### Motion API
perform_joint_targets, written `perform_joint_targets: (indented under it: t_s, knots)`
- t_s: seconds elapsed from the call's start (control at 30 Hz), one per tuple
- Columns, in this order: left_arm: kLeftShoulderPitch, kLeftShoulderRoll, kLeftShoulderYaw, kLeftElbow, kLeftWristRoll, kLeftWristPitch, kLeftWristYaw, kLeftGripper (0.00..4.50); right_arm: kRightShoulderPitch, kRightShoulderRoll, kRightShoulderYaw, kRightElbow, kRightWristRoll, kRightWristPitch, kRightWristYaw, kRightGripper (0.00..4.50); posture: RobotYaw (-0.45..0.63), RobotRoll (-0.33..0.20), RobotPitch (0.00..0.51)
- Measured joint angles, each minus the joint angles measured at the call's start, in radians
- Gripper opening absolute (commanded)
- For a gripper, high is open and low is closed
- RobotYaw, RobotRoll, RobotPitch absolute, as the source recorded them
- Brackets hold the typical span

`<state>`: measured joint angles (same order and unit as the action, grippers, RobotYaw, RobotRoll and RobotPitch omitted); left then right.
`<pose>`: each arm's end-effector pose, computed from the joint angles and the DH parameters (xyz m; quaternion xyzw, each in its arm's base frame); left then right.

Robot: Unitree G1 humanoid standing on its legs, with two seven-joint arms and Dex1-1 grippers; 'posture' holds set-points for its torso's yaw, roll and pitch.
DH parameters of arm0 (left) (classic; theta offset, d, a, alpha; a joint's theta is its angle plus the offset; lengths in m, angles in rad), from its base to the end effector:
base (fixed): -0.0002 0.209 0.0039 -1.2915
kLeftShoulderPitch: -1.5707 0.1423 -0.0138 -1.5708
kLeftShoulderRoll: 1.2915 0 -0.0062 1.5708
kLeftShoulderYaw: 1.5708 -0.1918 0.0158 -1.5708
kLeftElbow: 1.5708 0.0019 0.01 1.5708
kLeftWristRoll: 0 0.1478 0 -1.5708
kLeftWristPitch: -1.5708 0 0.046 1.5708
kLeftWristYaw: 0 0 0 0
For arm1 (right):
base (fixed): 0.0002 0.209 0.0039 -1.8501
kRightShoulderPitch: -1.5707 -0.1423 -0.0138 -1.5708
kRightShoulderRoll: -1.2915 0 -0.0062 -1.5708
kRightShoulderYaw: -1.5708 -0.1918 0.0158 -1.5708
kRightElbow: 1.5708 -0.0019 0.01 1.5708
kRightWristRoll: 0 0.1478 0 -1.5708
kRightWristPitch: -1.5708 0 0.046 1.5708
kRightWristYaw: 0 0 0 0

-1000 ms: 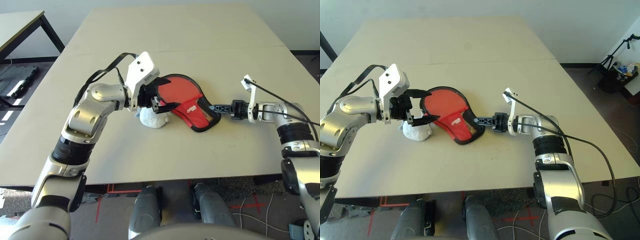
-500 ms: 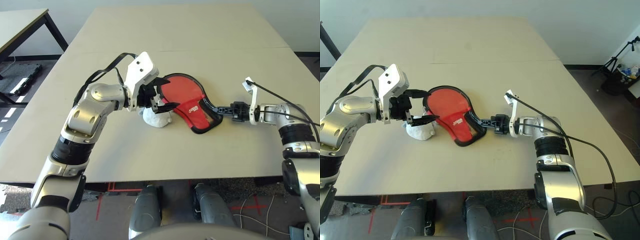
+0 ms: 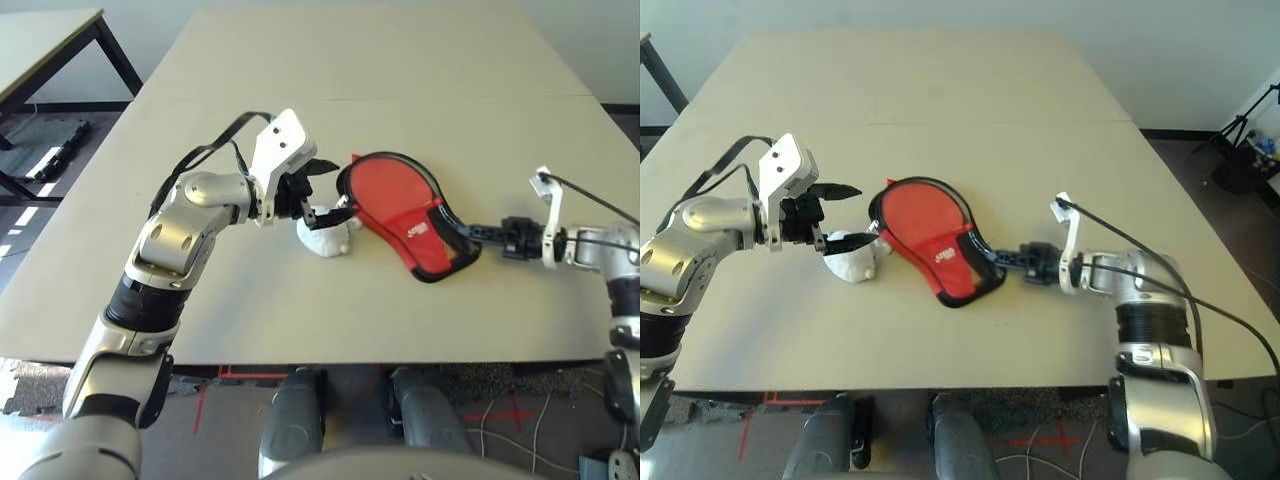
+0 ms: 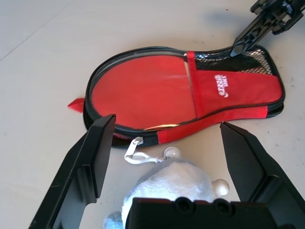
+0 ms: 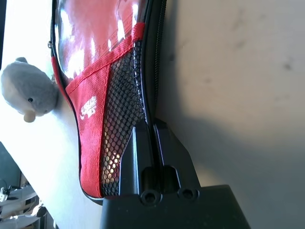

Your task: Store the ping-pong paddle in its case and zip it.

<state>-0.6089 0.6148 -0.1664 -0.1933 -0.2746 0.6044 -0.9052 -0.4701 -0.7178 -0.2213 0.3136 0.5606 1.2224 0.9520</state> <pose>0.2859 0.1818 0.2062 0.2204 0.0428 -0.5009 0.8359 0.2645 -0.3165 0.1286 0.2433 0.3536 0.3080 0.8491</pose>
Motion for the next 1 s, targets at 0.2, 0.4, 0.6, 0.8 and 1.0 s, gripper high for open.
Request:
perform_joint_targets:
  t_s: [0.2,0.4,0.6,0.8,1.0]
  knots:
    - [-0.001,-0.013,-0.006,0.011,0.003,-0.015,0.001,4.5,0.115,-0.049,-0.08,-0.113,0.066,0.072,-0.024,0.03,-0.01,0.0,0.153]
    - [0.0,-0.024,-0.008,0.028,0.005,-0.029,0.001,4.5,0.239,-0.052,-0.169,-0.229,0.132,0.151,-0.062,0.03,-0.02,0.0,0.157]
    - [0.0,-0.035,-0.012,0.039,0.006,-0.042,0.0,4.5,0.294,-0.011,-0.211,-0.343,0.194,0.223,-0.116,0.03,-0.03,0.0,0.159]
    - [0.0,-0.04,-0.015,0.04,0.007,-0.045,0.0,4.5,0.298,-0.003,-0.212,-0.382,0.214,0.222,-0.147,0.54,-0.02,0.0,0.158]
    - [0.001,-0.038,-0.015,0.04,0.007,-0.045,-0.004,4.5,0.256,-0.157,-0.188,-0.332,0.207,0.073,-0.048,2.41,-0.01,0.0,0.157]
